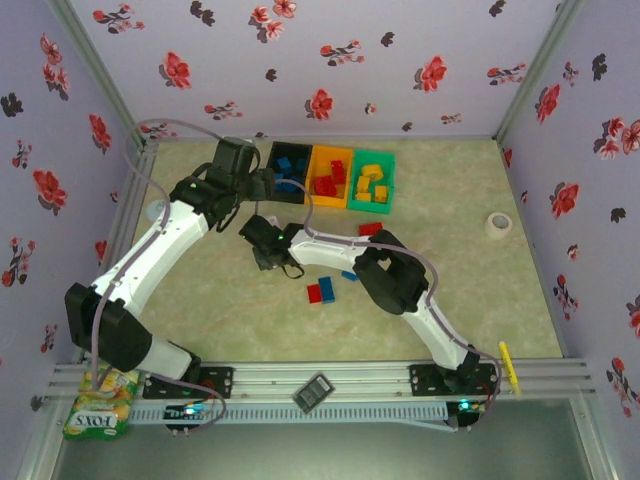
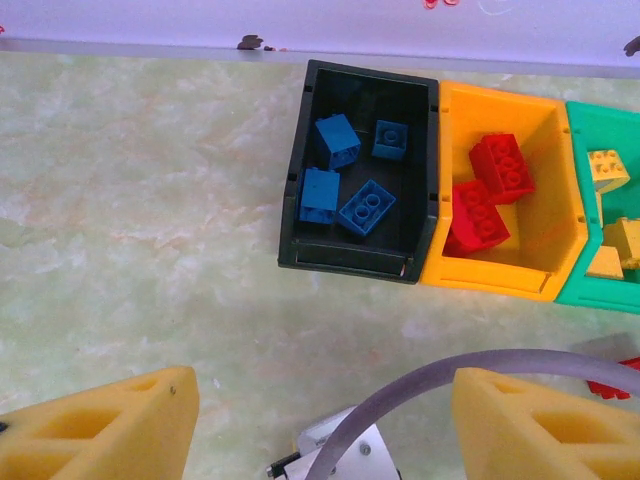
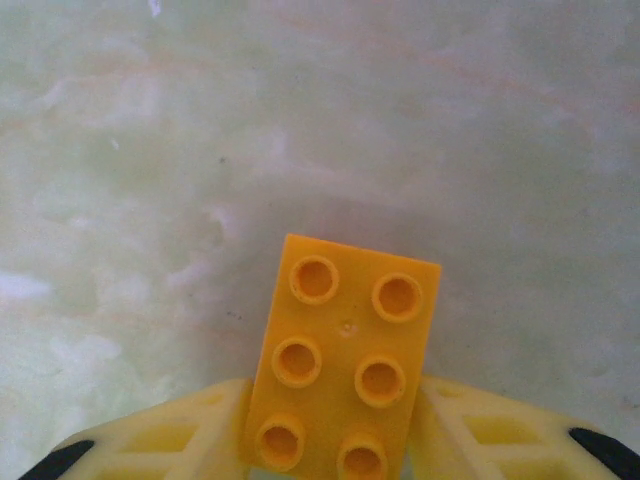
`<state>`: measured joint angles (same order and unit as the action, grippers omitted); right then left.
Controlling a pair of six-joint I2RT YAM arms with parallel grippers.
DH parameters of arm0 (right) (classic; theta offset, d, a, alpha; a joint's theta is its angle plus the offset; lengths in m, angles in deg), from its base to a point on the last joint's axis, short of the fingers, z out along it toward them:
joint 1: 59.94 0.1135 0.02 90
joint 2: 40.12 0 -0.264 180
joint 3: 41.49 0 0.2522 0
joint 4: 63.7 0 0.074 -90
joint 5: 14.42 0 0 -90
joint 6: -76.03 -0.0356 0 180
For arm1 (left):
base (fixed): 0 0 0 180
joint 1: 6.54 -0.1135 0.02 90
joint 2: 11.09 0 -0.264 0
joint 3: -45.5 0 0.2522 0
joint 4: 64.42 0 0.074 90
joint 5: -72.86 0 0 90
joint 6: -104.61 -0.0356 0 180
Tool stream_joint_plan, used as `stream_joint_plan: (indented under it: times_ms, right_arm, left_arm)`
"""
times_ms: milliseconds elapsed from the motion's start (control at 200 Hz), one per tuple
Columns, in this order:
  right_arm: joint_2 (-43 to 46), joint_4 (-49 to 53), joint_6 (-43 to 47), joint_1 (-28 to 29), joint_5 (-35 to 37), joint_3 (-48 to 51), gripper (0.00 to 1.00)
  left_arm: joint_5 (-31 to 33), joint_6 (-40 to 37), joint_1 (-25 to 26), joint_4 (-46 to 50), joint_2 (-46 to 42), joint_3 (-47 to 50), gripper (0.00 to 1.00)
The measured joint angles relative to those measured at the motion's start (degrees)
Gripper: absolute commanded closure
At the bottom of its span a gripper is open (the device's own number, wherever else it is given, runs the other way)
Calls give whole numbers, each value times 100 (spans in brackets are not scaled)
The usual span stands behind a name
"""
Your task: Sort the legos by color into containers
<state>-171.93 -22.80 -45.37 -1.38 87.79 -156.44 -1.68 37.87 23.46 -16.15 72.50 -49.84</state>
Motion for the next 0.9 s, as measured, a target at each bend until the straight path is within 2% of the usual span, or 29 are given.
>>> stream_joint_plan:
  times_ms: [175,355,665,900]
  right_arm:
    - [0,-72,105,-39,197,35,66]
    - [50,-308,146,-109,328,192,70]
    - [566,-404,210,-334,457,870,72]
    - [1384,-428,404,-667,662,1250,72]
  left_arm:
    - [2,0,0,0,-11,0,32]
    - [2,0,0,2,-11,0,32]
    - [4,0,0,4,-116,0,32]
    - [7,0,2,17,-164,0,32]
